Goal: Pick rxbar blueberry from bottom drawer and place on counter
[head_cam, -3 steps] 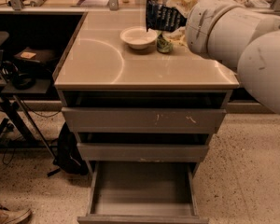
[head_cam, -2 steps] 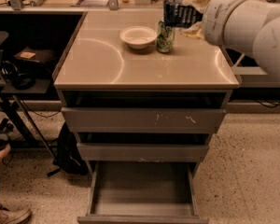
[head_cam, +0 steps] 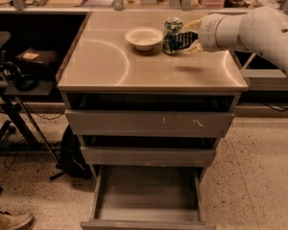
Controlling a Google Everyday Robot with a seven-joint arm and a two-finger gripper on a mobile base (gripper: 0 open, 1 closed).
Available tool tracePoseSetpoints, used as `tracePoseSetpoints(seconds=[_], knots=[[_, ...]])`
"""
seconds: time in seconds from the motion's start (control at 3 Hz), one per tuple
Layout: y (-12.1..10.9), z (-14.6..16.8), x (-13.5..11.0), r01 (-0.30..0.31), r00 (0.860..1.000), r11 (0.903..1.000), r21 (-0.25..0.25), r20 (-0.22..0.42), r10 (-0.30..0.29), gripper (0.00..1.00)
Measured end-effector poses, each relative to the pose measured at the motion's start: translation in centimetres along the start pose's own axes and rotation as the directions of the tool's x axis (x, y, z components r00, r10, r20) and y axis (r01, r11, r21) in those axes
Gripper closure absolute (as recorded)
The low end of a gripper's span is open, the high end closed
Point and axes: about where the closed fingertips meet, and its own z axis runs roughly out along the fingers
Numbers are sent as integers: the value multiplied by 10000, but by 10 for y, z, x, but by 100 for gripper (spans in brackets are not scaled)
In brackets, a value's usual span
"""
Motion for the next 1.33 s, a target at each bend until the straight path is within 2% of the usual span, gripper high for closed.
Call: tracePoseSetpoints(seconds=[0.33, 0.67, 1.0, 1.33], knots=[[11, 62, -10, -99, 9921, 9939, -1097, 1229, 234, 100], [0, 83, -14, -376, 9797, 9805, -1930, 1861, 742, 100], [-23, 61, -5, -655, 9662, 9703, -2330, 2282, 1200, 100], [-36, 2, 2, -783, 9536, 9542, -2887, 2576, 1561, 100]])
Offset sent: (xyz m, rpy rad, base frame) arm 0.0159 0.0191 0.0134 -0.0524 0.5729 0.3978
